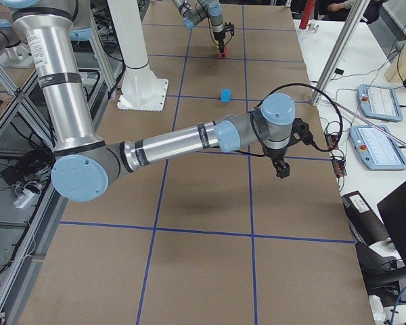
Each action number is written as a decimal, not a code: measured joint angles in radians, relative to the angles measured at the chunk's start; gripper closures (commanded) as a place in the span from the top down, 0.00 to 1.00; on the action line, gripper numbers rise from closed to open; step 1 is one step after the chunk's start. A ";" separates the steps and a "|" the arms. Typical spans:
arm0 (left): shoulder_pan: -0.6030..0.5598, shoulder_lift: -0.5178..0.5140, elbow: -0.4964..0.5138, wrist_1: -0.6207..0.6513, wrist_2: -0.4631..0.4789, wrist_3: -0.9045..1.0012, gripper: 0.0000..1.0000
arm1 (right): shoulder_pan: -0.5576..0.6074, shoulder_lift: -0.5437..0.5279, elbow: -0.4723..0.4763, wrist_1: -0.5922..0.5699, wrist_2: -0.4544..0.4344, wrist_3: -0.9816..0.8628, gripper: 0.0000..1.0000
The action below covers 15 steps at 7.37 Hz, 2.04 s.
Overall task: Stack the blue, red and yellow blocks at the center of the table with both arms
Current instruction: 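Carry the red cube with the left gripper above the blue cube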
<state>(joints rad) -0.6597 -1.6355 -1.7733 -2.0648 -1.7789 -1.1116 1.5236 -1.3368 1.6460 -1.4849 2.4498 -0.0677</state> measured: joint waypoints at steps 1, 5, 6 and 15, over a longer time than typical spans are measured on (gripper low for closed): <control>-0.004 -0.001 -0.049 0.039 -0.016 0.033 0.00 | 0.000 0.000 0.000 0.000 0.000 0.000 1.00; 0.001 -0.362 -0.155 0.527 -0.052 0.060 0.00 | 0.001 -0.032 -0.014 -0.004 -0.034 0.012 0.99; 0.011 -0.484 -0.105 0.596 -0.053 0.056 0.00 | 0.003 -0.036 -0.022 -0.009 -0.060 0.014 0.99; 0.142 -0.920 0.392 0.551 -0.019 0.022 0.00 | 0.030 -0.075 -0.074 -0.009 -0.088 0.028 1.00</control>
<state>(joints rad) -0.5177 -2.5554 -1.3815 -1.5140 -1.7981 -1.0893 1.5541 -1.4121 1.5723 -1.4943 2.3623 -0.0399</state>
